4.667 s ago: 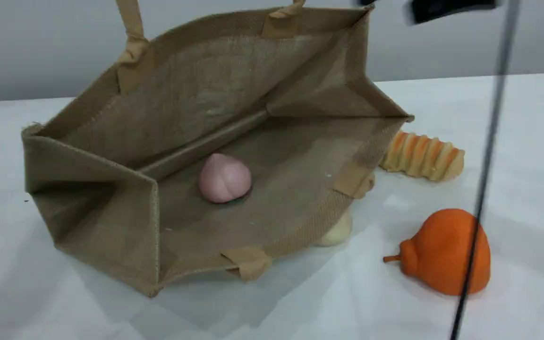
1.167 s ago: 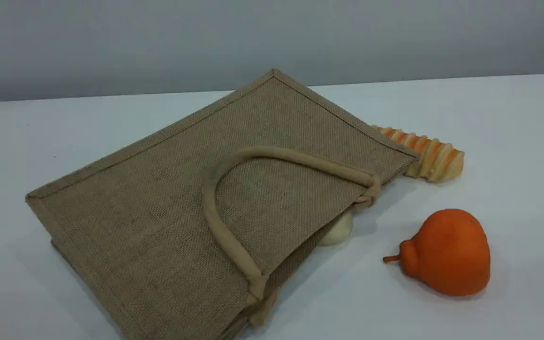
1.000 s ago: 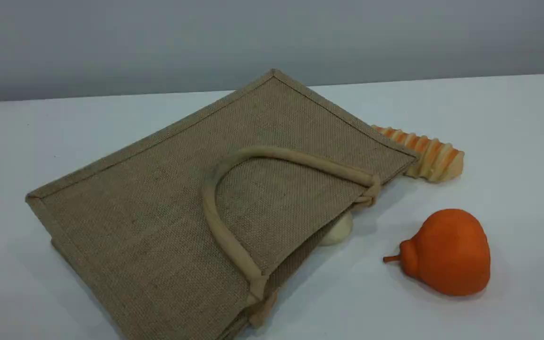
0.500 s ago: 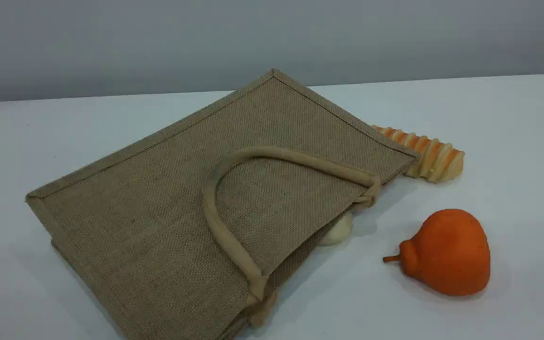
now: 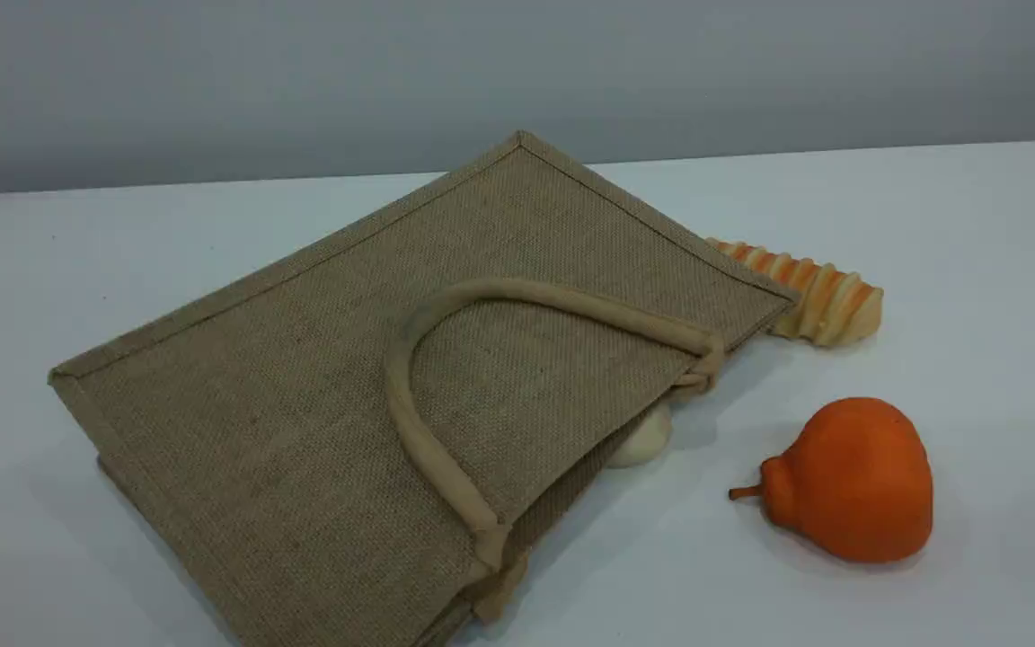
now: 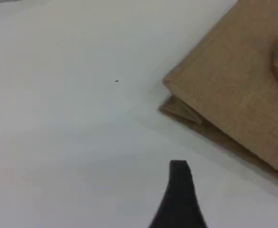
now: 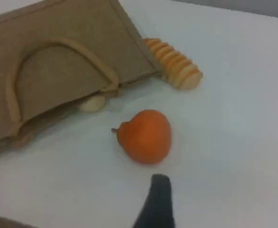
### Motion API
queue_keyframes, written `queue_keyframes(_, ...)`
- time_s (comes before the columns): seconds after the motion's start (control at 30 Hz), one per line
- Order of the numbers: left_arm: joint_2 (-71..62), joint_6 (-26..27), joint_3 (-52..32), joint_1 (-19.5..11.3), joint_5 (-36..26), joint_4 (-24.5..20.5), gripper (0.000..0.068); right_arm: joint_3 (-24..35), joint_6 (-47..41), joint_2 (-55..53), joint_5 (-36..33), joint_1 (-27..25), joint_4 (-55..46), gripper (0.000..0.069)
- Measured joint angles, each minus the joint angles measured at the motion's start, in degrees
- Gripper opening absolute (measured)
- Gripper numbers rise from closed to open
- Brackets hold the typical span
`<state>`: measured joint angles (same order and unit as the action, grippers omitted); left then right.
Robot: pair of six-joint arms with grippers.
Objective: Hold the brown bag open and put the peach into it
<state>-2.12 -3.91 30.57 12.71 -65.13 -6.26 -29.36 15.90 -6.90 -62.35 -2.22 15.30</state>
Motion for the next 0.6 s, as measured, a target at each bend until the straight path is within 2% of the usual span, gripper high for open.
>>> queue_keyframes(0.33,0.00,0.12,0.00,-0.14,0.00,0.17,0.0507,0.00,0.00,0.00,0.00,-0.42,0.05,0.0585)
queue_keyframes(0.6,0.06,0.14,0.00,-7.22,0.00,0.24,0.0507,0.00,0.00,5.27,-0.07,-0.64,0.46,0.0585)
